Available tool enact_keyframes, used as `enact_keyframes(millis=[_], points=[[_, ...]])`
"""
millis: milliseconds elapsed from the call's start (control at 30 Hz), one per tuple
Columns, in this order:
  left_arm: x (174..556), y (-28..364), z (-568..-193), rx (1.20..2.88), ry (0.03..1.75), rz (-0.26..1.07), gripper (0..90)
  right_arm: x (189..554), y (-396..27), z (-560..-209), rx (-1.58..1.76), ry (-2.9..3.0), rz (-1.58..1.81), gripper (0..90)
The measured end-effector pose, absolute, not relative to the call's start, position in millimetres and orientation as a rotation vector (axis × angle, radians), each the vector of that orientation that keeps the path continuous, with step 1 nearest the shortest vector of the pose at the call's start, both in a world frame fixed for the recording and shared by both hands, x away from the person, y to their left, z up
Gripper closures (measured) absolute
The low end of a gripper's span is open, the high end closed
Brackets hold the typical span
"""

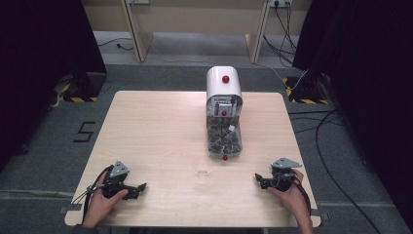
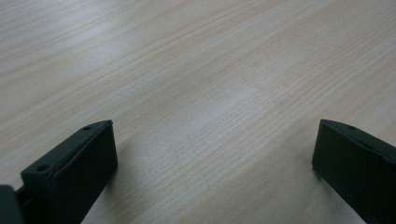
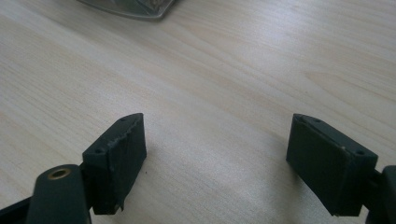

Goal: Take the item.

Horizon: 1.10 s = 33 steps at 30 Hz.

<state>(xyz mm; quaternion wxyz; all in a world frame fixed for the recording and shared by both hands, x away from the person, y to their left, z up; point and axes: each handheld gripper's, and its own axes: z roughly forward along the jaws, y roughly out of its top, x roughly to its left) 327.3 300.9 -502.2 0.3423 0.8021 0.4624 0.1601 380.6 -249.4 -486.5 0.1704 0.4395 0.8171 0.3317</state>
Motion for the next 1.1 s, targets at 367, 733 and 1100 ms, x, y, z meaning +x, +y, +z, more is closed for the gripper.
enact_keyframes(millis=[367,733,1100], points=[[327.3,300.8,-502.2,2.084,1.203,0.417,0.0,382.0,-254.8,-485.4,1.26,2.321,0.97,25.4],[327.3,300.9,-502.3,2.084,1.202,0.416,0.0,387.8,-253.1,-458.7,1.219,2.216,1.115,29.4],[327.2,300.9,-502.3,2.084,1.202,0.416,0.0,398.9,-225.6,-436.4,1.074,2.218,1.214,37.6]])
